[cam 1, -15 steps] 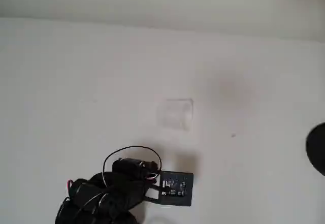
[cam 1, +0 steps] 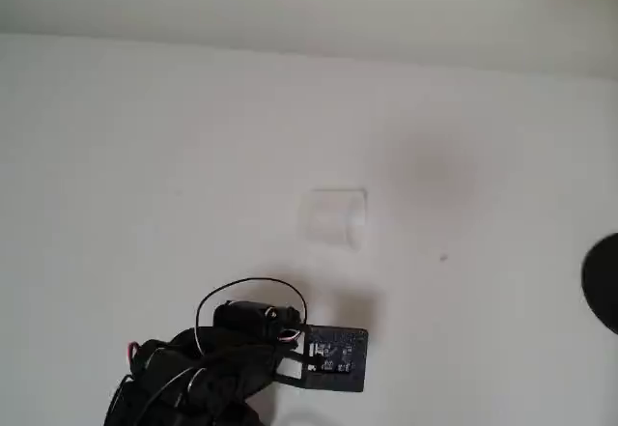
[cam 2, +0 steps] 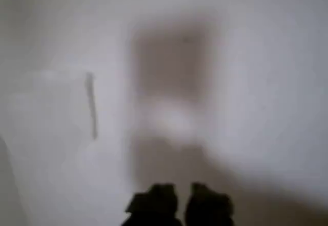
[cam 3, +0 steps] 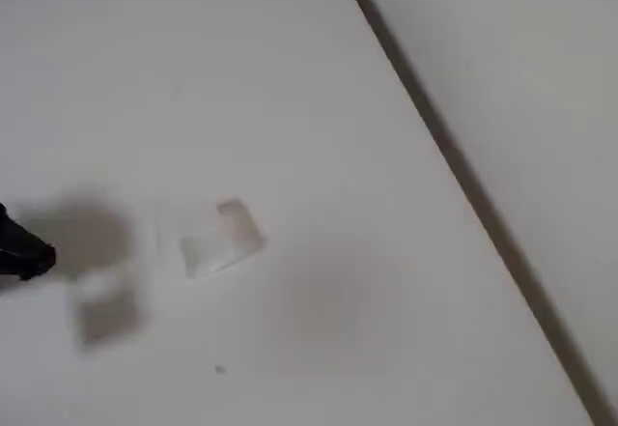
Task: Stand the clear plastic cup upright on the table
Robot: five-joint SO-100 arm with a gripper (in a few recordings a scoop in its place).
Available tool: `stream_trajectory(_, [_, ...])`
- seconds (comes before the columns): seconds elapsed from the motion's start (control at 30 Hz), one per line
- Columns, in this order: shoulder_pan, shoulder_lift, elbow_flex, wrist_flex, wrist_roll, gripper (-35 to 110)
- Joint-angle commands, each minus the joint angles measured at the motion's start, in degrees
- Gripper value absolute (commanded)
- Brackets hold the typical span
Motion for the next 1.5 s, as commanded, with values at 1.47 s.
stream_trajectory(1.47, [-1.49,0.09,0.97,-2.72,-0.97,5])
